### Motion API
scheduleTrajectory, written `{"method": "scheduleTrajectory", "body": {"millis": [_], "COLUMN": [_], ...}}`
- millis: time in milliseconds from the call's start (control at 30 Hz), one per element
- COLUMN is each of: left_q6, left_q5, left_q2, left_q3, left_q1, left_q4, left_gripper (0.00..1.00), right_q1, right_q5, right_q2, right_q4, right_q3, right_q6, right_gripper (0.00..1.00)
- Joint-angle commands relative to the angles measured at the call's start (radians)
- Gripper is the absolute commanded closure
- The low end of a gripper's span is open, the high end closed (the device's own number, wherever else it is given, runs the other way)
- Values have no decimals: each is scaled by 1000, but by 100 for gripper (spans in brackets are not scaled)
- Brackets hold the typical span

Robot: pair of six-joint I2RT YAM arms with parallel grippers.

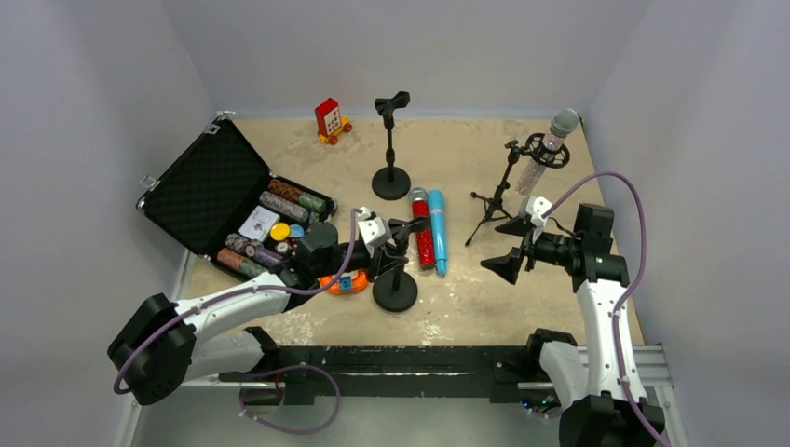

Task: Attach the microphones to the stand

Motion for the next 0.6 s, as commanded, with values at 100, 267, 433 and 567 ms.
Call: {"method": "scheduleTrajectory", "body": {"millis": [100, 267, 433, 567], "left_q6": [-43, -79, -106, -130], "left_q5": [15, -19, -54, -74], "left_q2": [8, -51, -170, -279], "left_q3": [3, -36, -63, -91], "left_q1": [-3, -3, -3, -2], "left_q4": [123, 78, -20, -94], "left_gripper": [86, 52, 35, 29], "right_q1": [-1, 0, 0, 2], "right_q5": [-2, -3, -9, -17], "right_q2": [9, 14, 17, 20], "right_q4": [1, -2, -3, -2], "right_q3": [37, 36, 36, 37], "right_q6": [-13, -13, -13, -8], "right_gripper": [3, 3, 3, 3]}}
